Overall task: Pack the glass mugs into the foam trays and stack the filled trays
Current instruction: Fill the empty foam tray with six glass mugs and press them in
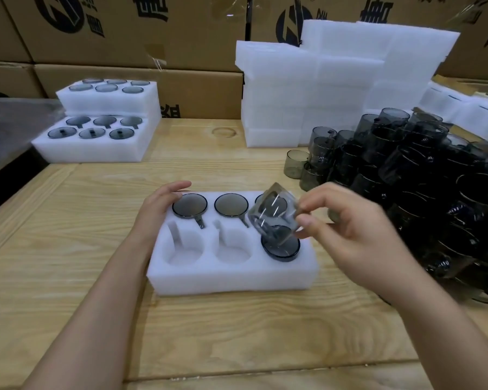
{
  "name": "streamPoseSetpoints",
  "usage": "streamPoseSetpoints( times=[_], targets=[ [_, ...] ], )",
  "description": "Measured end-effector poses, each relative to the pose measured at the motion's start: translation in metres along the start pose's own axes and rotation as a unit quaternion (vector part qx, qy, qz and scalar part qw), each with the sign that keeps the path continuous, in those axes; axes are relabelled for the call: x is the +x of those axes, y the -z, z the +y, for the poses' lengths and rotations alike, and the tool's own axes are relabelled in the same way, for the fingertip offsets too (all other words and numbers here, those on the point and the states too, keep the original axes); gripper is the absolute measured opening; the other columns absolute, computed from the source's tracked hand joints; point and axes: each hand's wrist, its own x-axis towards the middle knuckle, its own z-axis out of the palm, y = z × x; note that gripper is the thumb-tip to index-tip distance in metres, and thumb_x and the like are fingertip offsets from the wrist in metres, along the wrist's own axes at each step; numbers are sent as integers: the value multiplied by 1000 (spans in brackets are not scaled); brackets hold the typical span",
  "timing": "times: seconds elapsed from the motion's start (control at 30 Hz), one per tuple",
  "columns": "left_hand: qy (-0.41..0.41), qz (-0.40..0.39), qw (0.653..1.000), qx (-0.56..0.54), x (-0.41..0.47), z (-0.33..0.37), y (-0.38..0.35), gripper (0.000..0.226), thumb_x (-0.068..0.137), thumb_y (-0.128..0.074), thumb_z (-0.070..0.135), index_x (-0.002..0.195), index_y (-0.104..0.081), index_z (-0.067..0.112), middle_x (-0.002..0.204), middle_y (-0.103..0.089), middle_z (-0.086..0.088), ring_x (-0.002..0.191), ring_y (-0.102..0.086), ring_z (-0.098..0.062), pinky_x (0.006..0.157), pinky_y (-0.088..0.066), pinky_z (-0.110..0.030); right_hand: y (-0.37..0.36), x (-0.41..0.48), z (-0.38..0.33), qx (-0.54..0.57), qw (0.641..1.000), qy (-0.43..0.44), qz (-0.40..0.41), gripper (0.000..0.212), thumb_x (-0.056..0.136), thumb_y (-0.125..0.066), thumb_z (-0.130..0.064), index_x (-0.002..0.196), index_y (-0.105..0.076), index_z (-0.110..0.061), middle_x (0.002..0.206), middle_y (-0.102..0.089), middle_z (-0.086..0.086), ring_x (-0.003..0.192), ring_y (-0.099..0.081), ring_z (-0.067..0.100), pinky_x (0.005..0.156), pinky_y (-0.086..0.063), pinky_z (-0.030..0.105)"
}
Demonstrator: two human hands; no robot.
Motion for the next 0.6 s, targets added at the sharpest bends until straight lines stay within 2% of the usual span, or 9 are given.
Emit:
streamPoseSetpoints(
  times=[0.1, 0.17, 0.33, 0.47, 0.6],
  targets=[
    [2, -4, 1000, 2, 0, -2, 0, 28, 91, -48, 3, 103, -69, 16, 78, -70, -3, 65, -65, -13, 56, -51, -18, -11, 0, 5, -51, 997, 31, -56, 7, 85, -57, -15, 80, -60, -17, 89, -59, -5, 94, -59, 17, 73, -54, 35],
    [2, -11, 1000, 1, 1, -3, -1, 27, 91, -49, 4, 104, -69, 16, 81, -69, -5, 67, -66, -14, 57, -52, -19, -13, 1, 8, -65, 994, 45, -82, 6, 84, -55, -17, 81, -60, -18, 89, -59, -7, 96, -60, 19, 75, -53, 40],
    [3, -19, 1000, 2, 1, -4, -3, 27, 92, -49, 4, 105, -69, 17, 82, -72, -1, 68, -67, -13, 57, -53, -19, -17, 4, 12, -60, 994, 69, -56, 5, 82, -59, -14, 79, -60, -11, 85, -58, -4, 95, -60, 20, 73, -53, 37],
    [1, -24, 1000, -7, 2, -4, -4, 26, 92, -47, 2, 106, -67, 13, 78, -72, 1, 66, -67, -11, 56, -52, -18, -24, 7, 13, -51, 997, 41, -46, 22, 76, -77, -21, 76, -57, -13, 86, -58, -3, 98, -60, 16, 77, -53, 30],
    [0, -22, 1000, -5, 2, -4, -4, 26, 92, -47, 2, 105, -67, 13, 76, -72, 3, 65, -67, -10, 55, -51, -17, -32, 12, 11, -86, 993, 72, -31, 24, 74, -78, -27, 77, -55, -19, 85, -55, -3, 93, -61, 24, 75, -49, 29]
  ],
)
